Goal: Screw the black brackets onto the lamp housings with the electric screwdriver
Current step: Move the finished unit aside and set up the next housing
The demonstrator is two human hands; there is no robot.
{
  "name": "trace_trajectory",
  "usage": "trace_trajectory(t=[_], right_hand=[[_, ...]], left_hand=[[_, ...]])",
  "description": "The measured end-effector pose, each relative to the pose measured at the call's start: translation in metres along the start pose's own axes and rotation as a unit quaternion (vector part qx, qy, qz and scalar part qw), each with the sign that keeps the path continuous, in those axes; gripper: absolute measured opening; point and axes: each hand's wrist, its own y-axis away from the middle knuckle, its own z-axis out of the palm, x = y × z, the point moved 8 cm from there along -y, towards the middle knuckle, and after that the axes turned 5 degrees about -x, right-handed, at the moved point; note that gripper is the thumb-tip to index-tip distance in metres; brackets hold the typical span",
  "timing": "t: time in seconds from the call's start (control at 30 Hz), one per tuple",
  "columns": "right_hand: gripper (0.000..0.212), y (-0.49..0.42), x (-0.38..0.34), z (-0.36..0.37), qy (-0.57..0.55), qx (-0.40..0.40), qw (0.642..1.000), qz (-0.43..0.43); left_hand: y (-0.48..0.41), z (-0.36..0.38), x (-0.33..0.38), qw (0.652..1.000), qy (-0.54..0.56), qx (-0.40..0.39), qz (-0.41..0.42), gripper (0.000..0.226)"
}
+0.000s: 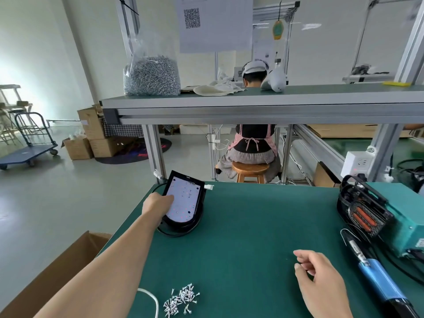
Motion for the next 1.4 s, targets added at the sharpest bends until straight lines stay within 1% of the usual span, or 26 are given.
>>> trace_trajectory(t=[0.1,0.17,0.23,0.33,0.4,0.53,0.6,0.77,0.9,0.93,1.0,1.03,1.13,1.17,1.27,1.33,1.37,1.4], right_hand=[[0.032,0.0,0.001,-0.001,-0.004,0.002,1.0,0.0],[0.032,0.0,0.001,-0.001,-0.006,0.003,1.0,-0.001],[0.032,0.0,0.001,-0.001,-0.008,0.001,1.0,-0.001],[0.032,0.001,0.001,0.0,-0.013,-0.004,1.0,0.004],[0.033,0.001,0.001,0.0,-0.014,-0.007,1.0,0.007],[0.035,0.001,0.0,0.001,-0.021,-0.011,1.0,0.014],[0.036,0.002,-0.001,0.001,-0.023,-0.013,1.0,0.016],[0.033,0.003,-0.001,0.0,-0.029,-0.014,0.999,0.012],[0.026,0.002,0.001,0.0,-0.022,-0.014,0.999,0.02],[0.025,0.002,0.001,0.0,-0.022,-0.012,0.999,0.022],[0.022,0.003,0.001,-0.002,-0.027,-0.007,0.999,0.025],[0.02,0.003,0.001,-0.002,-0.031,-0.005,0.999,0.027],[0.018,0.003,0.003,-0.005,-0.055,0.004,0.998,0.036],[0.018,0.003,0.003,-0.005,-0.064,0.005,0.997,0.039],[0.018,0.003,0.005,-0.006,-0.095,0.009,0.994,0.052],[0.017,0.004,0.006,-0.006,-0.118,0.013,0.991,0.058],[0.016,0.004,0.007,-0.008,-0.131,0.019,0.989,0.065],[0.015,0.005,0.007,-0.008,-0.142,0.021,0.988,0.066]], left_hand=[[0.001,-0.001,0.004,0.999,-0.035,0.021,0.018,0.018],[0.002,-0.004,0.007,0.995,-0.076,0.052,0.031,0.018],[0.005,-0.006,0.011,0.994,-0.081,0.063,0.044,0.017],[0.006,-0.007,0.016,0.995,-0.052,0.071,0.053,0.018],[0.01,-0.008,0.02,0.995,-0.018,0.076,0.065,0.019],[0.02,-0.009,0.023,0.993,0.062,0.078,0.067,0.03],[0.028,-0.009,0.025,0.99,0.097,0.076,0.065,0.03],[0.054,0.002,0.033,0.978,0.19,0.037,0.07,0.023],[0.082,0.022,0.039,0.961,0.268,-0.02,0.065,0.007],[0.09,0.028,0.042,0.956,0.283,-0.034,0.068,0.006],[0.108,0.04,0.046,0.948,0.304,-0.056,0.075,0.012],[0.117,0.047,0.048,0.945,0.31,-0.069,0.076,0.014],[0.139,0.07,0.048,0.943,0.304,-0.116,0.071,0.006],[0.147,0.077,0.048,0.94,0.305,-0.132,0.07,0.006],[0.172,0.095,0.048,0.94,0.293,-0.161,0.072,0.014],[0.19,0.105,0.046,0.943,0.277,-0.174,0.071,0.029],[0.198,0.111,0.045,0.941,0.274,-0.186,0.068,0.03],[0.206,0.118,0.043,0.938,0.274,-0.202,0.064,0.026]])
